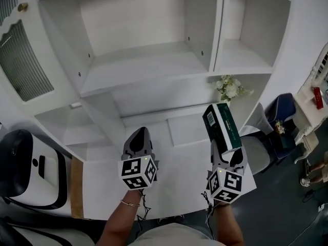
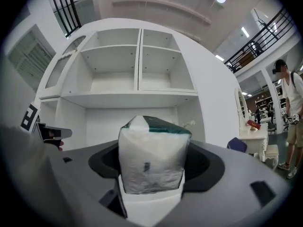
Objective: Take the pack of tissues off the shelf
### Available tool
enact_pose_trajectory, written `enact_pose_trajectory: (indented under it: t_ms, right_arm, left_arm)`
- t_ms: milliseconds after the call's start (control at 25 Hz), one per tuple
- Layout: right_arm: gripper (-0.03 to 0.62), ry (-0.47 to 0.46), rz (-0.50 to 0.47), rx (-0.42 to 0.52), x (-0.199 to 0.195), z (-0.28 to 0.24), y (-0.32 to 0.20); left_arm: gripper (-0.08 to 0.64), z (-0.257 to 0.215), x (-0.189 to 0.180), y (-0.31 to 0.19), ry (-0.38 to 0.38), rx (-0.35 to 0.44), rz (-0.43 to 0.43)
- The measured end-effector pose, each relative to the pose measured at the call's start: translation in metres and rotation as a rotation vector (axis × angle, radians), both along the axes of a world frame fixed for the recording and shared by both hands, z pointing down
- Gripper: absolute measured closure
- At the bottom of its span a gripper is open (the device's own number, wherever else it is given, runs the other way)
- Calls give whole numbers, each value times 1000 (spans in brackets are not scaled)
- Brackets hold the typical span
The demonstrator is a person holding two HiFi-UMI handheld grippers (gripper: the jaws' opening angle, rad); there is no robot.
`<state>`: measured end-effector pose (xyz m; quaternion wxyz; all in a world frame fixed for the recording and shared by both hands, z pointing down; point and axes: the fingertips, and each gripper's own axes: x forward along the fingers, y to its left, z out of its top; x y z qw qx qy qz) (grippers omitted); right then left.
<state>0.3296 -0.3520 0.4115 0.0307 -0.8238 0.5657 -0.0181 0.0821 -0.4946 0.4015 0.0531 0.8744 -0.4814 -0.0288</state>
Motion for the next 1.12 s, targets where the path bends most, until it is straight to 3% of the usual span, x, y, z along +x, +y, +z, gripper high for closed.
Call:
enact_pose_trajectory:
  t_ms: [360, 520, 1120]
  right_arm:
    - [238, -9, -145, -32, -38, 25, -53]
    - [238, -4, -189, -43, -52, 29, -65]
    - [238, 18, -286, -33, -82, 18, -84]
  left_arm:
    - [543, 31, -49, -3, 23, -41, -139]
    - [543, 45, -57, 2, 31, -66, -164]
    - [543, 31, -93, 5, 44, -30, -251]
